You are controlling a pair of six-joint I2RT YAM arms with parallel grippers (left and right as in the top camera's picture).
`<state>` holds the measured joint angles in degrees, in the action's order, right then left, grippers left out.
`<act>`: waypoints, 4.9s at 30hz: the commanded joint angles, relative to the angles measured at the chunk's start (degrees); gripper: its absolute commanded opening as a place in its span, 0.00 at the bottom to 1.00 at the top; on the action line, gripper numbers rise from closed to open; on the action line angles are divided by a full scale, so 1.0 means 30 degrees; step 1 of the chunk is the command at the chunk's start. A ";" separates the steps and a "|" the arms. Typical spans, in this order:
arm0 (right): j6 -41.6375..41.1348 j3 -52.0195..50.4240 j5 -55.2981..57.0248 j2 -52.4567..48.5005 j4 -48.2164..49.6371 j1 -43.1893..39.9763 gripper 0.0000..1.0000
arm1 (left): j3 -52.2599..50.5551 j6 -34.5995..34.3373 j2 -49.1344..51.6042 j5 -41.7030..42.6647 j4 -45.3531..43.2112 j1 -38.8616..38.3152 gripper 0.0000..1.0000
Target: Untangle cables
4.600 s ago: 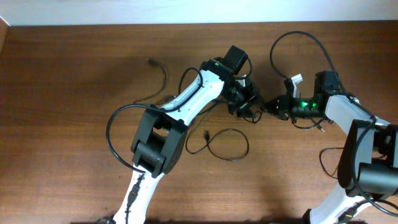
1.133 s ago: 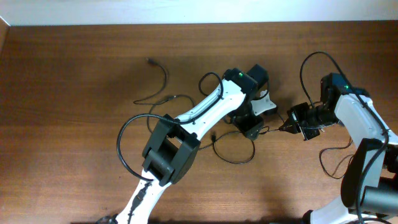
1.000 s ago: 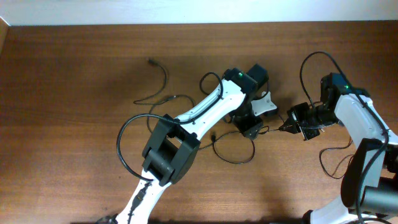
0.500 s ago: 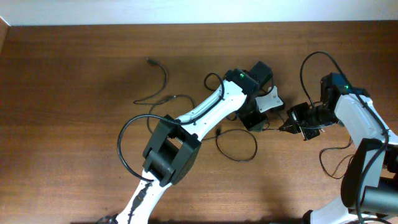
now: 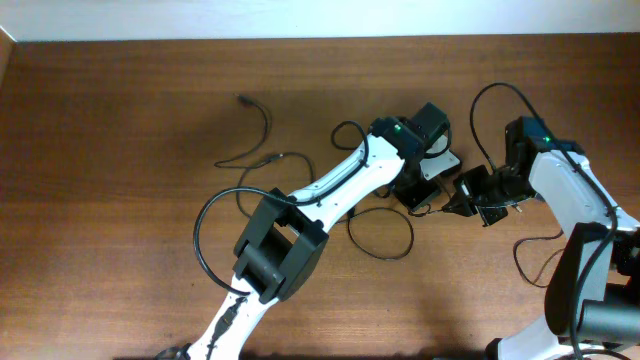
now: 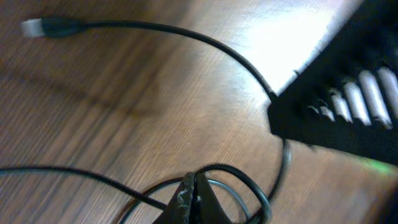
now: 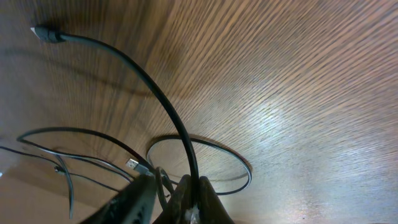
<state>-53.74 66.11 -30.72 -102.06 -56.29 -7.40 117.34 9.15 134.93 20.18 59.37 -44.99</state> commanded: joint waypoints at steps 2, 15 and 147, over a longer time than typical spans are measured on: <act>0.0313 -0.0357 0.0036 0.0182 0.0197 0.0233 0.04 | 0.0284 -0.3883 0.0109 -0.0831 0.0087 0.0867 0.00; 0.3708 -0.2397 -0.2295 0.0182 0.3206 0.0233 0.04 | 0.0262 -0.9267 0.2280 0.2776 0.0204 0.3053 0.45; 2.5842 -0.1486 0.3220 0.4146 0.2135 1.1111 0.41 | 0.0262 -0.8655 0.2273 0.6499 0.8116 0.4772 0.00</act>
<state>20.86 62.70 -20.88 -89.73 -49.87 23.70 117.71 -18.04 141.12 37.17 82.74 -31.57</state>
